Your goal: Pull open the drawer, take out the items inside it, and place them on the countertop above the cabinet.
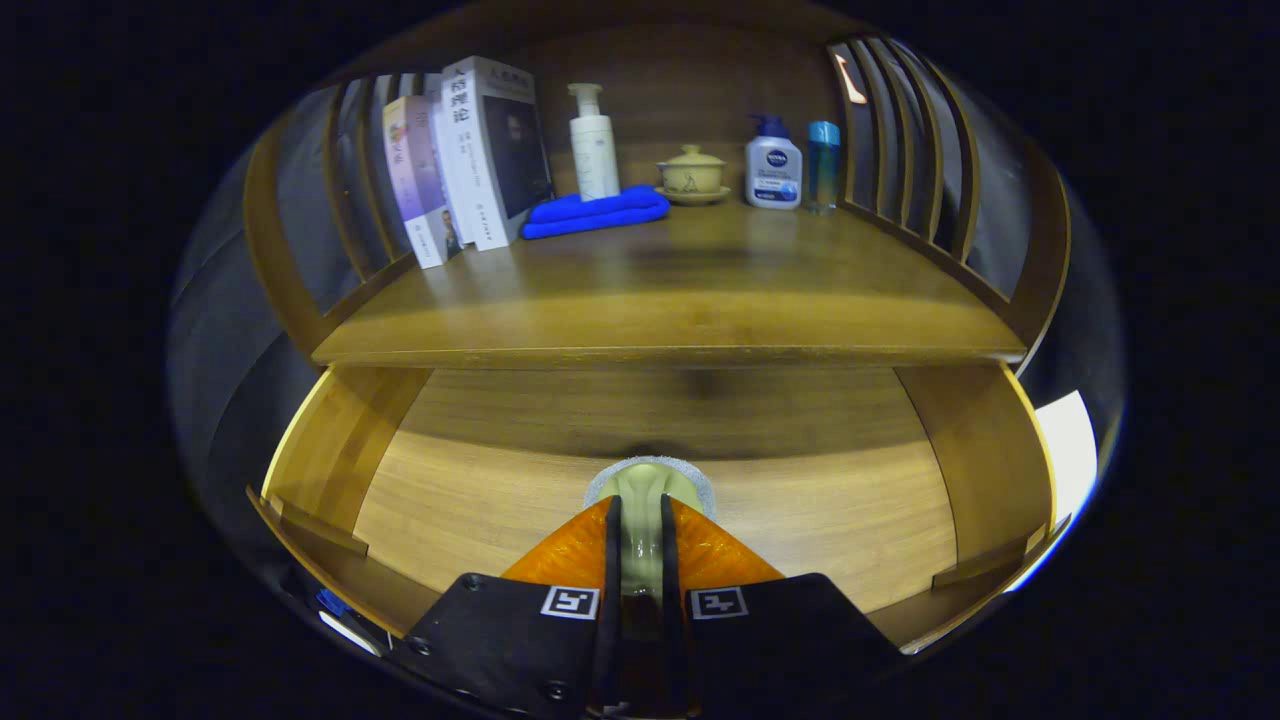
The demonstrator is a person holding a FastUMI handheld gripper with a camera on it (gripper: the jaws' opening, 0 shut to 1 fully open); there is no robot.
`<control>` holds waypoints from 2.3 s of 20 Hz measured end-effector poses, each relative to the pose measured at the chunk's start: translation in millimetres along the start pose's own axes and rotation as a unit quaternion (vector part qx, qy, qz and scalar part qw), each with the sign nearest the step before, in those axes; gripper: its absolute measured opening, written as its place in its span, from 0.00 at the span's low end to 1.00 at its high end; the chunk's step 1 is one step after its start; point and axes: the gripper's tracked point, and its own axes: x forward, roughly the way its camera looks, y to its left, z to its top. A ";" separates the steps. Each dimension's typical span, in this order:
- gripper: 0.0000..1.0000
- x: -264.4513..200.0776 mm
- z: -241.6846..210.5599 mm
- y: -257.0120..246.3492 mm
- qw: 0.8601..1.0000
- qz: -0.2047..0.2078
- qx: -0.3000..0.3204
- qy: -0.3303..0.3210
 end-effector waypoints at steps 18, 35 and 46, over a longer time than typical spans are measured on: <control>0.19 -83.6 81.1 28.8 0.985 0.026 -0.042 -0.167; 0.19 -65.6 154.0 16.2 0.983 0.032 0.048 -0.174; 0.19 -15.3 182.5 9.8 0.986 0.022 0.073 -0.146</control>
